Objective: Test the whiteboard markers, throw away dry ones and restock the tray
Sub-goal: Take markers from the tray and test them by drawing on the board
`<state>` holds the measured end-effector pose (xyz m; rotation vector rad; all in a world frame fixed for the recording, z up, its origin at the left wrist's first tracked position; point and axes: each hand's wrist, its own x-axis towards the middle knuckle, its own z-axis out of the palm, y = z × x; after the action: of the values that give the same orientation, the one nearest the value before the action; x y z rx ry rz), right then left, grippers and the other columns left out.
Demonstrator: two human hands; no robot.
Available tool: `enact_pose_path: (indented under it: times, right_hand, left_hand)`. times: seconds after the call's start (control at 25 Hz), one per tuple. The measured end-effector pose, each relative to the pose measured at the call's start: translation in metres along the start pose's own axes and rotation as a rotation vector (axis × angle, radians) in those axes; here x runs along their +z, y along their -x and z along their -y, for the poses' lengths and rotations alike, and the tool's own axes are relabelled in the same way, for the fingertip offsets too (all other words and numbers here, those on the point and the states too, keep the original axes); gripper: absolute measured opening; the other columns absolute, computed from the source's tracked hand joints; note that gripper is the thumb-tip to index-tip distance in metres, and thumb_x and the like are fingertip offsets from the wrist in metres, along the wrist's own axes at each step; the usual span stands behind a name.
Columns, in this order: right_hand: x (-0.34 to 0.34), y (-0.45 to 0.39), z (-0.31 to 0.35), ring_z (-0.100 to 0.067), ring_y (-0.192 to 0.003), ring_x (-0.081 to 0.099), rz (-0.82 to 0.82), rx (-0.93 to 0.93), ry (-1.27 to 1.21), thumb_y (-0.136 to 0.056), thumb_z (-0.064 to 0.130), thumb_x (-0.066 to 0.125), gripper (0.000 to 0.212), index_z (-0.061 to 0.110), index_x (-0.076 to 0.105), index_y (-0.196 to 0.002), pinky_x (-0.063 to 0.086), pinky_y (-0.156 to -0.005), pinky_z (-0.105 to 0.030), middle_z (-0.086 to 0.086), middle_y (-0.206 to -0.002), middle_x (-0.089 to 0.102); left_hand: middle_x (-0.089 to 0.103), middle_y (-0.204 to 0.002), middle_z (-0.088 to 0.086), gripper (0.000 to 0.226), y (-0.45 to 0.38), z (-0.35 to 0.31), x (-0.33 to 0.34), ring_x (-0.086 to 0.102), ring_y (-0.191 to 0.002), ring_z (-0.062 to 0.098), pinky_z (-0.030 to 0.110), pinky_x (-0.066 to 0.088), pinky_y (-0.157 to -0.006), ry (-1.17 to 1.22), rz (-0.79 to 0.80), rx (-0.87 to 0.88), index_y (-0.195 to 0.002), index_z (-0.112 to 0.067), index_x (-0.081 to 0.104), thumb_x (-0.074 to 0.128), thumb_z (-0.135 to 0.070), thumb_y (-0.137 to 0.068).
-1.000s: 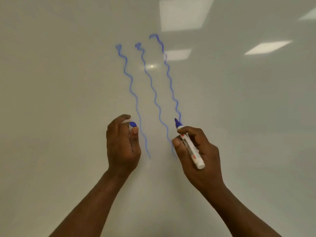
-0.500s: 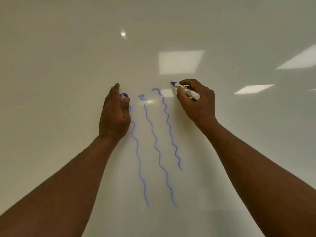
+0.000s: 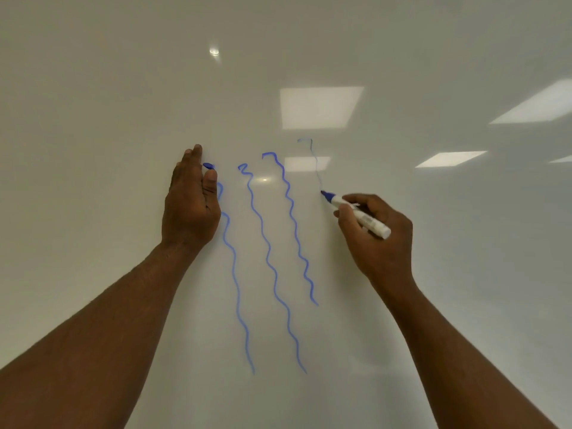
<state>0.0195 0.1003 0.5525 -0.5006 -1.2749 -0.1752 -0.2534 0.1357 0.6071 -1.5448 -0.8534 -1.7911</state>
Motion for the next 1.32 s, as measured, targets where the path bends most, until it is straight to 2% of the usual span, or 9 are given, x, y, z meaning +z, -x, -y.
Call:
enact_pose_path:
  times: [0.16, 0.32, 0.48, 0.68, 0.84, 0.92, 1.0, 1.12, 1.32]
  right_hand:
    - [-0.019, 0.048, -0.017, -0.018, -0.078, 0.071, 0.019, 0.067, -0.016, -0.082, 0.032, 0.063, 0.016, 0.028, 0.07, -0.096, 0.055, -0.069, -0.047, 0.005, -0.083, 0.072]
    - [-0.042, 0.089, -0.024, -0.018, -0.078, 0.07, -0.003, 0.105, 0.029, -0.082, 0.031, 0.062, 0.016, 0.029, 0.07, -0.096, 0.055, -0.067, -0.045, 0.006, -0.085, 0.072]
    - [-0.07, 0.129, -0.031, -0.016, -0.072, 0.067, 0.036, 0.118, 0.198, -0.083, 0.021, 0.071, 0.011, 0.026, 0.07, -0.093, 0.054, -0.064, -0.043, 0.006, -0.081, 0.069]
    - [-0.097, 0.179, -0.032, -0.008, -0.07, 0.064, 0.066, 0.23, 0.321, -0.077, 0.044, 0.056, 0.021, 0.034, 0.068, -0.091, 0.052, -0.063, -0.036, 0.011, -0.078, 0.067]
    - [-0.111, 0.211, -0.028, -0.008, -0.068, 0.062, 0.152, 0.296, 0.374, -0.076, 0.051, 0.051, 0.025, 0.038, 0.066, -0.091, 0.05, -0.06, -0.03, 0.013, -0.074, 0.065]
    - [-0.113, 0.216, -0.026, -0.009, -0.069, 0.062, 0.2, 0.293, 0.354, -0.076, 0.053, 0.052, 0.027, 0.04, 0.066, -0.094, 0.048, -0.06, -0.026, 0.014, -0.075, 0.065]
    - [-0.114, 0.212, -0.023, -0.01, -0.071, 0.063, 0.167, 0.297, 0.31, -0.075, 0.053, 0.054, 0.028, 0.037, 0.067, -0.095, 0.048, -0.06, -0.024, 0.013, -0.078, 0.066]
    - [-0.112, 0.203, -0.019, -0.011, -0.075, 0.064, 0.109, 0.296, 0.245, -0.076, 0.043, 0.064, 0.018, 0.04, 0.064, -0.094, 0.05, -0.06, -0.022, 0.014, -0.081, 0.067]
    - [-0.086, 0.15, -0.011, -0.011, -0.07, 0.062, 0.123, 0.15, 0.214, -0.08, 0.04, 0.064, 0.02, 0.035, 0.063, -0.099, 0.052, -0.06, -0.034, 0.012, -0.081, 0.066]
  left_hand:
    - [0.038, -0.151, 0.011, 0.049, 0.001, 0.001, 0.002, 0.029, -0.143, 0.021, 0.037, 0.024, -0.118, -0.019, -0.019, 0.02, -0.147, -0.006, 0.034, 0.033, -0.028, -0.103]
    - [0.039, -0.15, 0.013, 0.049, 0.002, 0.003, 0.003, 0.031, -0.143, 0.023, 0.042, 0.026, -0.117, -0.035, -0.03, 0.051, -0.146, -0.004, 0.035, 0.033, -0.027, -0.103]
    - [0.04, -0.15, 0.013, 0.049, 0.002, 0.004, 0.003, 0.032, -0.142, 0.023, 0.039, 0.025, -0.117, -0.045, -0.043, 0.044, -0.146, -0.004, 0.035, 0.031, -0.029, -0.103]
    - [0.041, -0.149, 0.014, 0.051, 0.004, 0.005, 0.004, 0.032, -0.142, 0.024, 0.036, 0.023, -0.118, -0.071, -0.054, 0.063, -0.145, -0.002, 0.036, 0.029, -0.03, -0.104]
    - [0.039, -0.151, 0.013, 0.053, 0.003, 0.005, 0.004, 0.031, -0.143, 0.023, 0.026, 0.02, -0.118, -0.074, -0.048, 0.041, -0.146, -0.002, 0.035, 0.027, -0.033, -0.104]
    - [0.04, -0.15, 0.013, 0.053, 0.003, 0.005, 0.004, 0.031, -0.143, 0.023, 0.026, 0.021, -0.118, -0.06, -0.047, 0.036, -0.146, -0.002, 0.035, 0.027, -0.033, -0.103]
    - [0.041, -0.149, 0.013, 0.053, 0.005, 0.004, 0.002, 0.032, -0.142, 0.023, 0.028, 0.022, -0.118, -0.049, -0.044, 0.038, -0.145, -0.001, 0.036, 0.027, -0.033, -0.103]
    - [0.04, -0.149, 0.014, 0.052, 0.012, 0.005, 0.001, 0.032, -0.142, 0.024, 0.027, 0.021, -0.118, -0.054, -0.034, 0.044, -0.145, -0.001, 0.036, 0.028, -0.032, -0.103]
    - [0.04, -0.15, 0.015, 0.051, 0.022, 0.006, -0.003, 0.033, -0.142, 0.026, 0.034, 0.023, -0.118, -0.045, -0.017, 0.057, -0.146, -0.002, 0.035, 0.03, -0.029, -0.103]
